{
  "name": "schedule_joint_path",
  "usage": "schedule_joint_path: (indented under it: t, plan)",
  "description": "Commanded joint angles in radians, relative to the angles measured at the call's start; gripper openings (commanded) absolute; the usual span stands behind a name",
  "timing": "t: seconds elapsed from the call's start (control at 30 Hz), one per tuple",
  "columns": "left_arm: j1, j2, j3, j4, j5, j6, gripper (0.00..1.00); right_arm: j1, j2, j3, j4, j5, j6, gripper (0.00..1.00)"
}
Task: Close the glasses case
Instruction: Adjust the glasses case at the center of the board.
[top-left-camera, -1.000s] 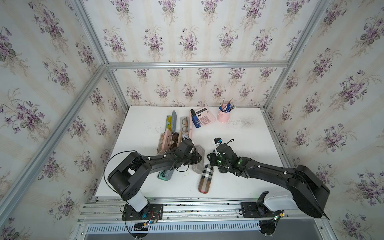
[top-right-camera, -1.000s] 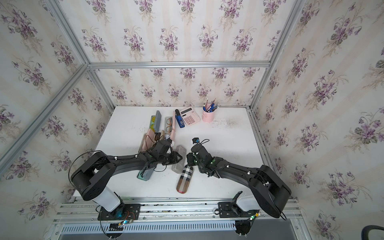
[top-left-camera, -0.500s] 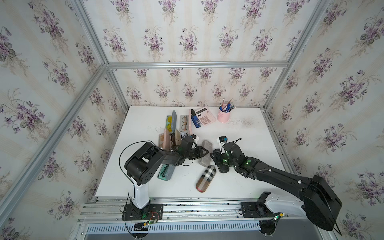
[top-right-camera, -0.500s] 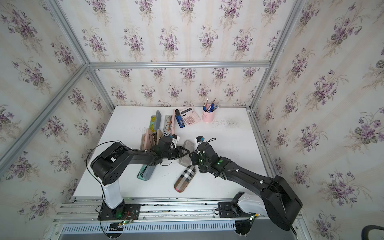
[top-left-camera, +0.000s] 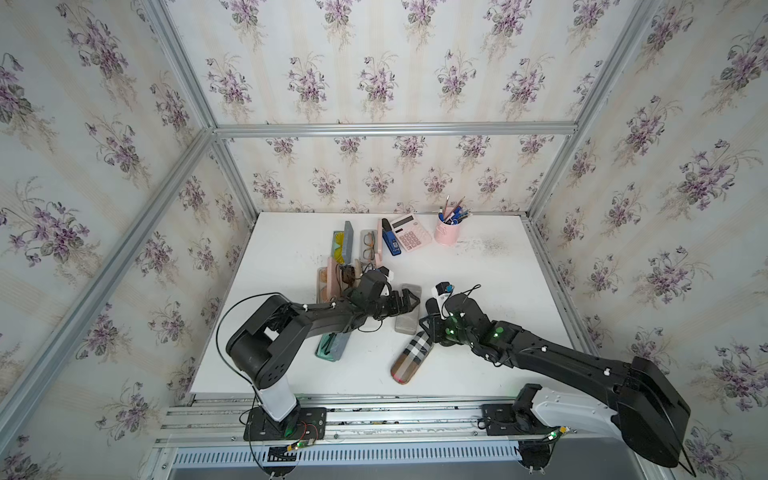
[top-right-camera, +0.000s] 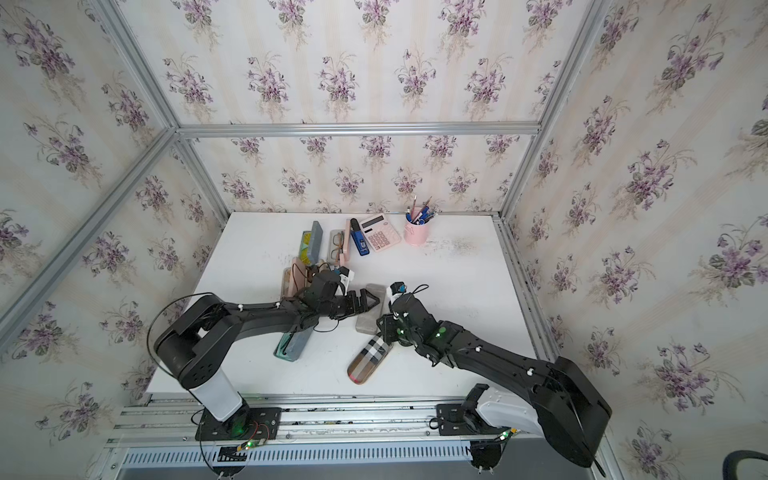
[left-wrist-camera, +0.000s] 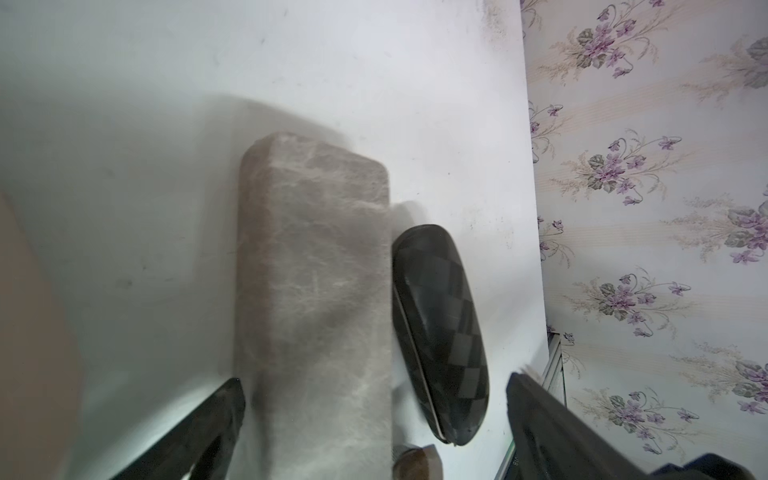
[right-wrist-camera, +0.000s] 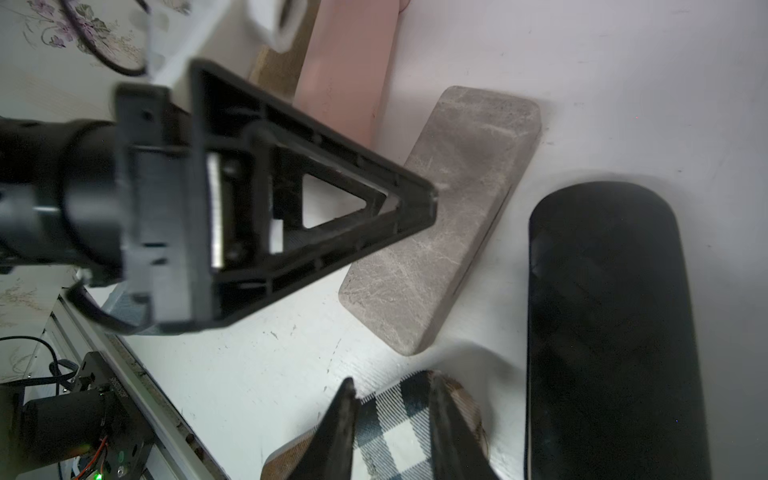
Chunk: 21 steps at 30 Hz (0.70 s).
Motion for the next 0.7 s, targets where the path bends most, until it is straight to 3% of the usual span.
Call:
schedule_joint_path:
  t: [0.0, 0.17, 0.37, 0.47, 0.57, 0.67]
  plan:
    - [-0.035, -0.091, 0.052, -0.265, -0.183, 0.084, 1.00, 0.000, -0.032, -0.011, -0.048, 0.048, 0.018, 0.34]
    - [-0.066, -0.185, 0.102, -0.428, -0.286, 0.103, 1.00, 0.000, -0.061, -0.021, -0.086, 0.084, 0.044, 0.45]
    - [-0.225, -0.319, 0.141, -0.606, -0.359, 0.201, 1.00, -0.001, -0.109, -0.053, -0.117, 0.093, 0.078, 0.57]
    - [-0.281, -0.372, 0.097, -0.670, -0.375, 0.200, 1.00, 0.000, -0.125, -0.078, -0.102, 0.049, 0.087, 0.57]
    - [-0.283, -0.476, -0.025, -0.639, -0.354, 0.152, 1.00, 0.001, -0.169, -0.122, -0.062, -0.003, 0.083, 0.57]
    - [-0.283, -0.612, -0.103, -0.686, -0.402, 0.118, 1.00, 0.018, -0.203, -0.156, -0.048, -0.016, 0.101, 0.58]
